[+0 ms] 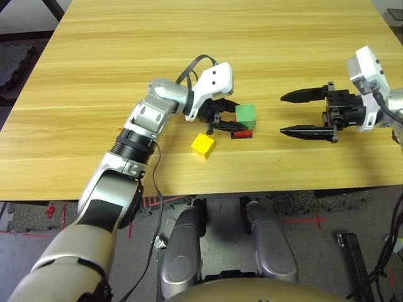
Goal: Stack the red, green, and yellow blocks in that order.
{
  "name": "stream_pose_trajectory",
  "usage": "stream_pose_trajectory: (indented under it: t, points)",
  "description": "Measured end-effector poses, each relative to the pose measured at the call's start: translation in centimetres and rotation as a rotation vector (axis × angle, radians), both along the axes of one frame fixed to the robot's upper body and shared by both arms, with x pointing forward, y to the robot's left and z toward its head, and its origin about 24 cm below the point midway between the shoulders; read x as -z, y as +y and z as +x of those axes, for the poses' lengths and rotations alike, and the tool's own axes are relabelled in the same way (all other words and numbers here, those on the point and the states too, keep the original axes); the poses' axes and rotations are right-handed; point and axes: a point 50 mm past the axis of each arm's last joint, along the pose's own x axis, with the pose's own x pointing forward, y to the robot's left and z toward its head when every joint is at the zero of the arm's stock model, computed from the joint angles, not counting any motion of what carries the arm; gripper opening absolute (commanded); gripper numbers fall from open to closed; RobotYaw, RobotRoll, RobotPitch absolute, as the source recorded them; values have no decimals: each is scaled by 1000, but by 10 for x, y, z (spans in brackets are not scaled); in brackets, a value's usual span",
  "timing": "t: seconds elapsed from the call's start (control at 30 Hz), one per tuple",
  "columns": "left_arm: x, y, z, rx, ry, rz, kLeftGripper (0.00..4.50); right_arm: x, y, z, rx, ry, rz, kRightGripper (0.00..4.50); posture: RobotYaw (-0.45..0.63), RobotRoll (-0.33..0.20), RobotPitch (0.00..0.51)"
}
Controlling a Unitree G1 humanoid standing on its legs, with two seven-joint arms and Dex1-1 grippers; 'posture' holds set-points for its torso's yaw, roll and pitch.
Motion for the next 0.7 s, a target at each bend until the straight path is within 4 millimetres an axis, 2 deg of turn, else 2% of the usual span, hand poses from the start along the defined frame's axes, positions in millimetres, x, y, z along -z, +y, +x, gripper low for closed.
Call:
stream_pose_trajectory:
  t: [0.37,0.6,0.7]
  points:
    - [1,-1,1,4,-3,-5,2049,0,1,0,-2,0,2,4500,281,75,283]
    - [2,0,2,-1,-6,-2,4409,1,2,1,-6,0,10,4500,279,76,283]
    - [2,2,4,-8,-9,4,4459,1,2,1,-6,-3,10,4500,282,78,283]
